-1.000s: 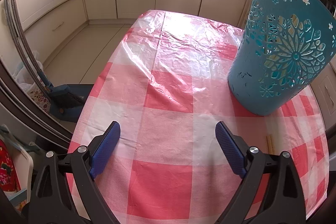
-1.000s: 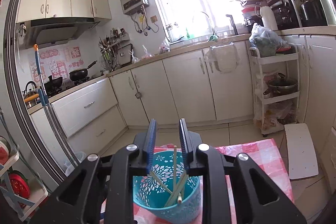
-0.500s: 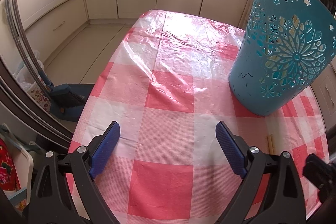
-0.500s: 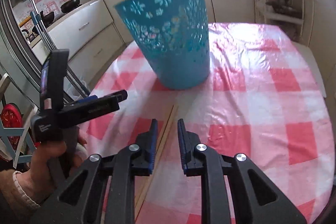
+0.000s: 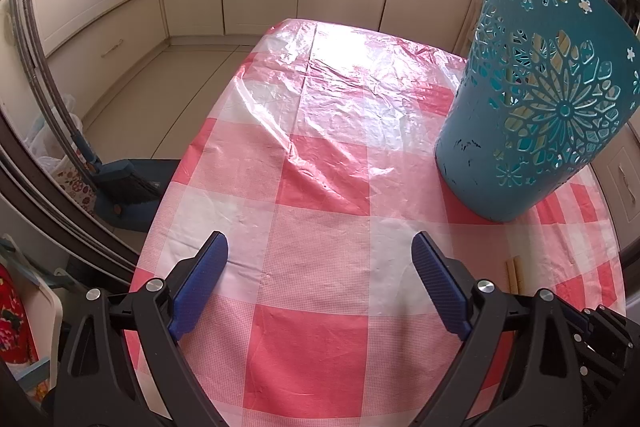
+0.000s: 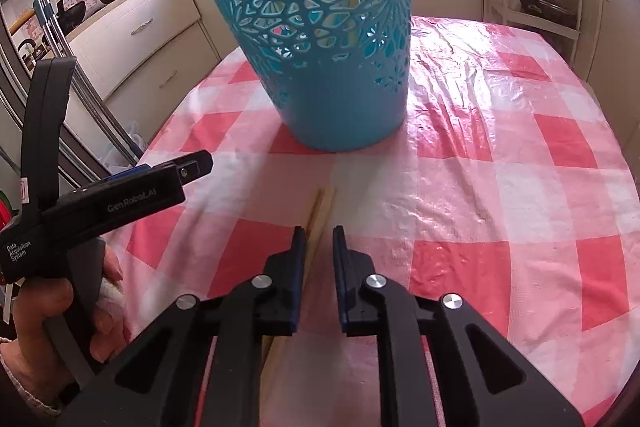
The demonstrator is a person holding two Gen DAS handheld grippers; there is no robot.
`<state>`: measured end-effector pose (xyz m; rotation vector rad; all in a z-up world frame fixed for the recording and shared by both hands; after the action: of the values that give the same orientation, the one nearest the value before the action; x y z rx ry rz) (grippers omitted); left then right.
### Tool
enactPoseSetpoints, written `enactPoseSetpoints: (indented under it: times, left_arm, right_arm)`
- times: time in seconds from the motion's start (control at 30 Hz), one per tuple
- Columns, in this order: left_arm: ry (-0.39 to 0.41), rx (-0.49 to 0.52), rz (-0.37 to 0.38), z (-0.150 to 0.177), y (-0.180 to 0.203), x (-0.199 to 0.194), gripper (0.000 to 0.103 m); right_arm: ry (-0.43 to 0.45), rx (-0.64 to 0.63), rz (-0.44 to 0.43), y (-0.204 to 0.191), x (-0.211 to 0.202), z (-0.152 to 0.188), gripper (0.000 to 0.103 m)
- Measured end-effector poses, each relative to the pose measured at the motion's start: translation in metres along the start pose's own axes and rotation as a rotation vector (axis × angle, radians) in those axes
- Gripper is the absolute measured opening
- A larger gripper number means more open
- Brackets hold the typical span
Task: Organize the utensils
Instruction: 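Move the open right tool back beside the remaining sticks, then lower the left tool around a loose stick and close on it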
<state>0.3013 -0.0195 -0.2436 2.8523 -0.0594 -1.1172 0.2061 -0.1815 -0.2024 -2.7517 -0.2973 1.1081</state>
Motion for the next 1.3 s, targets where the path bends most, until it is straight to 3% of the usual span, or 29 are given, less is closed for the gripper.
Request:
enactPoseSetpoints:
  times: [0.23, 0.37, 0.5, 0.6, 0.73, 0.93, 1.03, 1.23, 1.3]
  left_arm:
    - [0.0, 0.0, -0.001, 0.0, 0.001, 0.0, 0.089]
    - [-0.001, 0.002, -0.002, 0.0, 0.001, 0.001, 0.089]
    - [0.009, 0.016, -0.012, -0.001, 0.003, -0.002, 0.089]
    - [0.035, 0.048, -0.006, 0.001, 0.014, -0.013, 0.089]
    - [0.034, 0.117, 0.08, 0.015, 0.054, -0.03, 0.089]
    - [0.008, 0.255, 0.11, 0.026, 0.105, -0.035, 0.088]
    - [-0.03, 0.267, 0.108, 0.03, 0.112, -0.029, 0.077]
    - [-0.06, 0.286, 0.13, 0.041, 0.118, -0.027, 0.041]
    - [-0.065, 0.294, 0.152, 0.041, 0.122, -0.028, 0.015]
  right_arm:
    - [-0.025, -0.184, 0.049, -0.006, 0.0, 0.006, 0.011]
    - [-0.044, -0.23, 0.071, 0.012, -0.012, 0.01, 0.009]
    - [-0.038, -0.169, 0.095, 0.046, -0.027, 0.013, 0.009]
    - [-0.014, -0.074, 0.068, 0.064, -0.031, 0.012, 0.008]
    - [0.007, -0.028, 0.049, 0.066, -0.029, 0.01, 0.008]
    - [0.015, 0.012, 0.017, 0.07, -0.03, 0.009, 0.008]
    - [0.015, 0.021, 0.009, 0.072, -0.03, 0.009, 0.008]
    - [0.011, 0.028, 0.004, 0.072, -0.03, 0.008, 0.009]
    - [0.01, 0.02, 0.008, 0.072, -0.03, 0.008, 0.009]
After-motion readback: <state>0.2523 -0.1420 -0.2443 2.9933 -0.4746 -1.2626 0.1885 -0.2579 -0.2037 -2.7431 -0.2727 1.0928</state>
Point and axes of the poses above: each gripper's, at about its wrist camera, not at the fingertips, and x roughly the way its jaws point, y to its right, z to its underside, the point moved 6 cm from there along x, roughly the way its jaws point, and after that the axes turned 10 degrees about y, right-handed, at the moved point
